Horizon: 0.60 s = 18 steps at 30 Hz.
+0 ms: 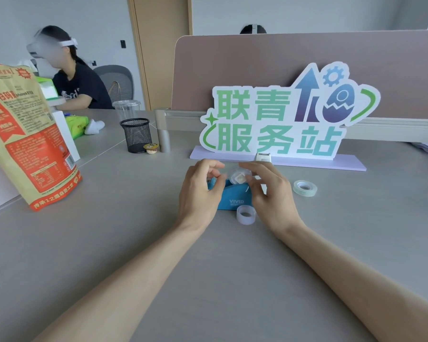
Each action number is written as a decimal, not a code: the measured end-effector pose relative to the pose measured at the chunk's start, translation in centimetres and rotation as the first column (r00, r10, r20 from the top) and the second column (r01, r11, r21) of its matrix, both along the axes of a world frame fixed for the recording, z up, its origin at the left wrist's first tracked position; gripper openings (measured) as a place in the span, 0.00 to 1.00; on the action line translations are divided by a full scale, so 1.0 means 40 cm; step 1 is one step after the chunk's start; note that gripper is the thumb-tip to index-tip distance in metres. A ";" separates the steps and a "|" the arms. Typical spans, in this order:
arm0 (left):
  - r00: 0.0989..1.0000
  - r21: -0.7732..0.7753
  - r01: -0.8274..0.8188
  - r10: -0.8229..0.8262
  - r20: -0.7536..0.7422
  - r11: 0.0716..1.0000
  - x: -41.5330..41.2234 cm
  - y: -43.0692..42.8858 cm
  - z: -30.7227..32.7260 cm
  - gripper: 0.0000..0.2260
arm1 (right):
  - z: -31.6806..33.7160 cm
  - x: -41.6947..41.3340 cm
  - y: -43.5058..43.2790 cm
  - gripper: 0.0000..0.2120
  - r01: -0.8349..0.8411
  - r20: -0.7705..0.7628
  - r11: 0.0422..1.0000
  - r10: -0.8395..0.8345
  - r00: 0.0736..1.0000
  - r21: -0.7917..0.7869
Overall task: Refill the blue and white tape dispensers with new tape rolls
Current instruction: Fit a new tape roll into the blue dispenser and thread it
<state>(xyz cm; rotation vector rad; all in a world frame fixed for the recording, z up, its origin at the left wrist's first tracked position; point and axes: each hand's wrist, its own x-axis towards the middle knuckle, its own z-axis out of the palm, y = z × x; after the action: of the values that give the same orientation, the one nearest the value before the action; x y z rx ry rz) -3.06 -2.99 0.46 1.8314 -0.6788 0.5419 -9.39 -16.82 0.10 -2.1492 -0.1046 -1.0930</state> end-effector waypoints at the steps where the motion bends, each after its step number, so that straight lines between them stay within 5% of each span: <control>1: 1.000 0.004 -0.002 0.002 0.004 1.000 -0.001 0.000 0.001 0.08 | 0.000 0.000 0.000 0.18 -0.001 0.002 1.000 0.001 1.000 0.006; 18: 1.000 -0.009 0.010 -0.010 0.012 1.000 -0.001 0.003 0.000 0.08 | 0.002 -0.001 -0.002 0.18 0.036 -0.017 0.996 -0.035 0.999 0.079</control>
<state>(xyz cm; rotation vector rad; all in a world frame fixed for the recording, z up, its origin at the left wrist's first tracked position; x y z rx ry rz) -3.11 -2.88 0.47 1.8170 -0.6924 0.5488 -9.43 -16.90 0.16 -2.0956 -0.0155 -1.0819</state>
